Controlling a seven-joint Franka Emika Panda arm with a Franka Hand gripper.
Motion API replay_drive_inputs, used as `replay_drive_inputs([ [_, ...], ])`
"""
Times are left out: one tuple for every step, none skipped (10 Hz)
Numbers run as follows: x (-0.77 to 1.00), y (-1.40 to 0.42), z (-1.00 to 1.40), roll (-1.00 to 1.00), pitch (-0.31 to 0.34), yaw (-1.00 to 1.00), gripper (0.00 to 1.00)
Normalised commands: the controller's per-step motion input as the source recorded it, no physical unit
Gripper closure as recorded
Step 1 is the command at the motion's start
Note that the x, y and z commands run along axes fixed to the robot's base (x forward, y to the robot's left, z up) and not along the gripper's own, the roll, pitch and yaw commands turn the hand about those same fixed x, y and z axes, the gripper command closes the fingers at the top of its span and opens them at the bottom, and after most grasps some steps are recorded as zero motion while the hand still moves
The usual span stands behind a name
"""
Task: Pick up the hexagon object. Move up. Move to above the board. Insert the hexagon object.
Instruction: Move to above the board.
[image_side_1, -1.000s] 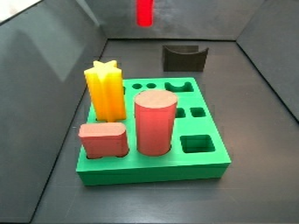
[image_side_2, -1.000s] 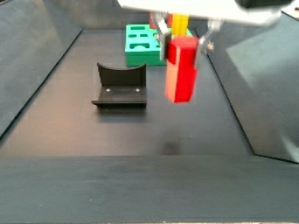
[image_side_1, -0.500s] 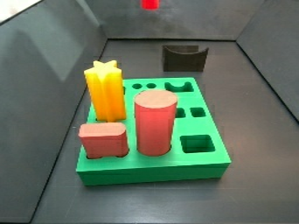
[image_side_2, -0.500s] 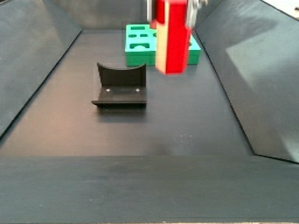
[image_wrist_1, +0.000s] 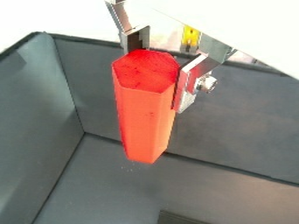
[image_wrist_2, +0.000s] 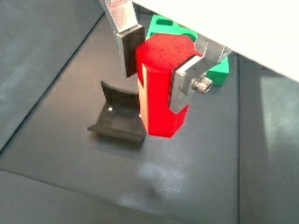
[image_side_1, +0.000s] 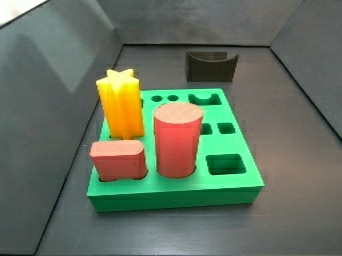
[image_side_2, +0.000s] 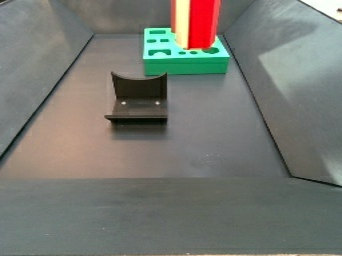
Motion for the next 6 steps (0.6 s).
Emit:
replay_drive_inputs([
  [-0.07,-1.0,0.11,-0.06,0.14,1.0,1.0],
  [-0.07,-1.0,0.11,-0.05,0.135,1.0,1.0],
  [-0.08,-1.0,0.12,-0.04,0.114,1.0,1.0],
  [-0.08,-1.0,0.11,-0.05,0.077,1.0,1.0],
  [-0.08,-1.0,0.11,-0.04,0.065,1.0,1.0],
  [-0.08,-1.0,0.12,-0.01,0.041,0.74,1.0],
])
